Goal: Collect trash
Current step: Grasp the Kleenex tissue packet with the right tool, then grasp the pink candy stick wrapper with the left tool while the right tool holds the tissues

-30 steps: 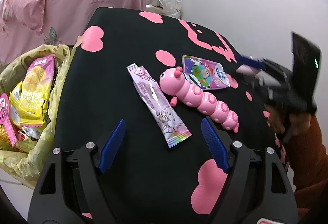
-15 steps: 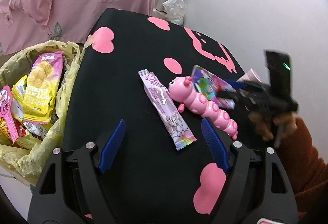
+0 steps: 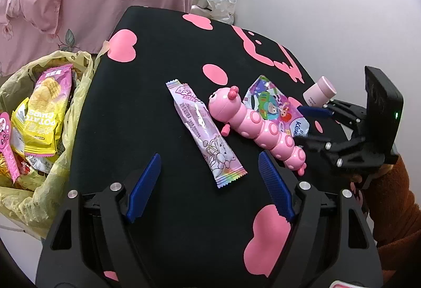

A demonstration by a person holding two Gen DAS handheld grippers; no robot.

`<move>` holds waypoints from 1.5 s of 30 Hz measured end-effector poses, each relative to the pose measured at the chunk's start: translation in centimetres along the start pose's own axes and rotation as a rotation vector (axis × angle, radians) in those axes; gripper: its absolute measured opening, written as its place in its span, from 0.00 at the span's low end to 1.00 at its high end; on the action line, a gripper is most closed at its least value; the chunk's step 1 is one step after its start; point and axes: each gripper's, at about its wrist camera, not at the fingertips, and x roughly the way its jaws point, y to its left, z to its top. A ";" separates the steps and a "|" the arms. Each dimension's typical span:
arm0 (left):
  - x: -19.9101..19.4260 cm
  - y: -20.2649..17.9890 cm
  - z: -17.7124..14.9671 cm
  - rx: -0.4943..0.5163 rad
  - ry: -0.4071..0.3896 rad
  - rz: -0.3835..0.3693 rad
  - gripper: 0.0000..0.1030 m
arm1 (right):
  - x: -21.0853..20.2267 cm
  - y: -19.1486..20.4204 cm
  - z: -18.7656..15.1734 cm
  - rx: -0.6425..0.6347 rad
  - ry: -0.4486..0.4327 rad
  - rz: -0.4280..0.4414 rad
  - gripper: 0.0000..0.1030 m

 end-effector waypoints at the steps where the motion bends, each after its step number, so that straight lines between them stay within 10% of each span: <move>1: 0.1 0.1 0.0 -0.003 0.000 0.002 0.71 | 0.3 0.5 0.0 -0.025 0.004 -0.002 0.52; 11: 0.2 0.0 -0.2 -0.002 0.014 0.027 0.71 | -0.8 2.6 0.1 0.044 -0.069 -0.124 0.11; 25: 2.5 -2.8 -0.1 0.085 0.027 0.318 0.55 | -3.9 -1.0 -3.5 0.409 -0.190 -0.110 0.11; 29: 1.8 -1.6 0.2 0.021 0.014 0.266 0.23 | -3.9 -0.9 -3.5 0.403 -0.201 -0.112 0.11; 45: -7.8 1.1 2.2 -0.036 -0.256 0.196 0.21 | -7.5 2.7 2.7 0.281 -0.313 -0.112 0.11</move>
